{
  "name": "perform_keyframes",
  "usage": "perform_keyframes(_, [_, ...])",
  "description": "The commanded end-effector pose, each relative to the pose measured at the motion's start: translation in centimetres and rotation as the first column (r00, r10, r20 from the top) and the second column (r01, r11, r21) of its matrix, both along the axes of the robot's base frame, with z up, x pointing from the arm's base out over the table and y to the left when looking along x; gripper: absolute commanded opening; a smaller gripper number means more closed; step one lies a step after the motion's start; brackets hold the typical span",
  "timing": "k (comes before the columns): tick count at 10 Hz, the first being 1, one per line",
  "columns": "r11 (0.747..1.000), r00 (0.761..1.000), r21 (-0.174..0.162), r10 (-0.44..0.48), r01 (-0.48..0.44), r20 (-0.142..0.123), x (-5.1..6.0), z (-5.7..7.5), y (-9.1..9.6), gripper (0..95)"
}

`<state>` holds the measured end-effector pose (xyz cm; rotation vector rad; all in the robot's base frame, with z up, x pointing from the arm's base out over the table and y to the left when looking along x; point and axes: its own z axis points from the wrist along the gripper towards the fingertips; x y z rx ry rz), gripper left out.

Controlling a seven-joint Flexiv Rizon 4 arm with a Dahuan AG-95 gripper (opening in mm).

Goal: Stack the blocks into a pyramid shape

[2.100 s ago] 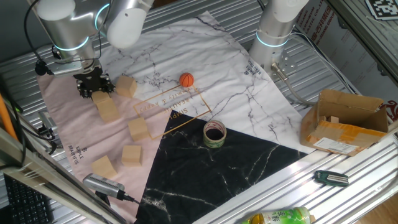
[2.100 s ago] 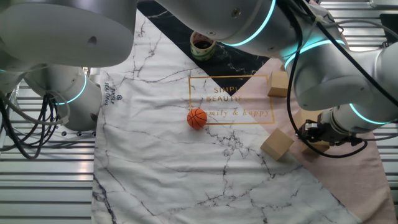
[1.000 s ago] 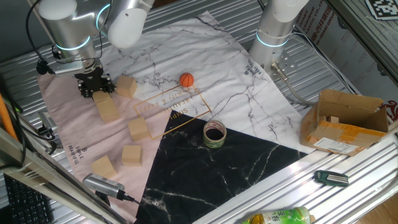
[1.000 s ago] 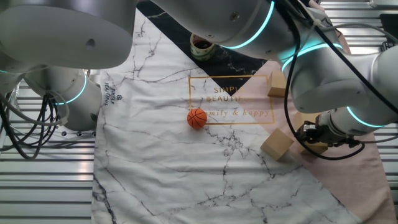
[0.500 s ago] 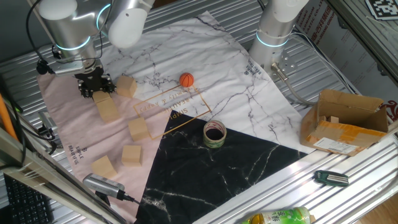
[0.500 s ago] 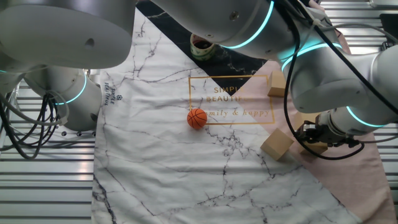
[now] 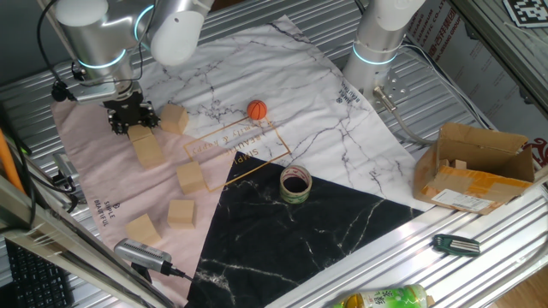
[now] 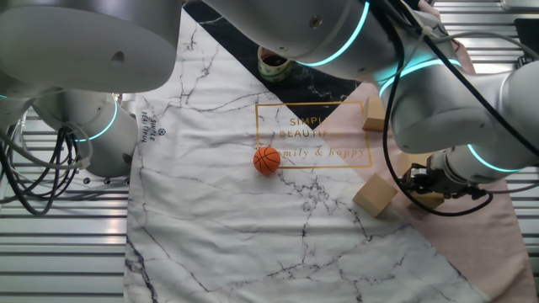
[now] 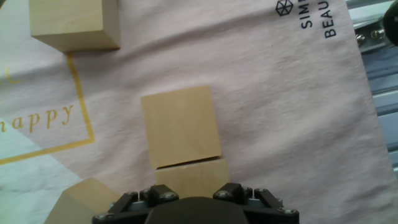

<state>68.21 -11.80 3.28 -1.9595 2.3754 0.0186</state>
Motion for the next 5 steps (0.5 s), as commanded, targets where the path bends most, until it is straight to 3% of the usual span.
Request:
perform_keyframes(1, [1.000, 1.000, 0.001, 0.002, -0.002, 0.001, -0.03, -0.05, 0.00, 19.0])
perform_keyframes(5, [1.000, 1.000, 0.003, 0.010, -0.010, 0.005, 0.05, -0.13, 0.07, 19.0])
